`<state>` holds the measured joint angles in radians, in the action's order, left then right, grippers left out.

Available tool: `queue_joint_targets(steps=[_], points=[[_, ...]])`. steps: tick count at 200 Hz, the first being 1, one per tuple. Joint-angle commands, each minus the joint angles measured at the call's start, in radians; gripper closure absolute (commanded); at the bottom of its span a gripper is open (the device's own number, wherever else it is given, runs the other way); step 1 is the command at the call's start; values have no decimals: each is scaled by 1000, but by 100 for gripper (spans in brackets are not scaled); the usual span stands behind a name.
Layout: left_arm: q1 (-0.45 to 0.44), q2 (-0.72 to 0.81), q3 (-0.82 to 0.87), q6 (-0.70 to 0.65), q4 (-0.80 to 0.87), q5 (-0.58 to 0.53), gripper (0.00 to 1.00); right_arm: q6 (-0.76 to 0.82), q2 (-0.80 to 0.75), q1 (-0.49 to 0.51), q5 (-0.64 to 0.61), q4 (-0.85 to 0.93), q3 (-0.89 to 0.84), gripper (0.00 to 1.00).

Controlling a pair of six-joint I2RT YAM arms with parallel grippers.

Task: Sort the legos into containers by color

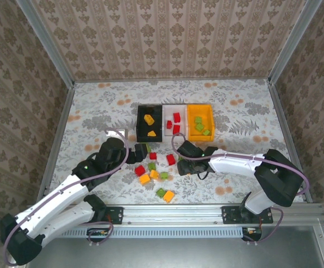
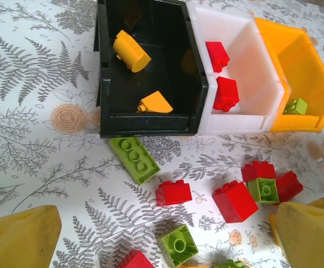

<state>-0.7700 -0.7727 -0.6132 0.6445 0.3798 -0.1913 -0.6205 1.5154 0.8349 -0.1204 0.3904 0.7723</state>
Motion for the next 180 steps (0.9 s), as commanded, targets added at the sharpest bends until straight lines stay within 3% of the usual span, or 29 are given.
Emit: queue_joint_targets(steps=[1,36,80,140,180], points=[[16,16,22,25,24,21,0,7,-33,-5,15,21,-19,48],[33,16,34,31,33,50,0,24,-116,-5,18,62,-19,66],[46,39,54,47,87,50,0,125,-174,-7,64,140,155,70],[59,127,109,93,154,62,0,220,225,-39,101,52,626,70],[62,99,124,100,167,89,0,218,490,-77,72,73,922,70]])
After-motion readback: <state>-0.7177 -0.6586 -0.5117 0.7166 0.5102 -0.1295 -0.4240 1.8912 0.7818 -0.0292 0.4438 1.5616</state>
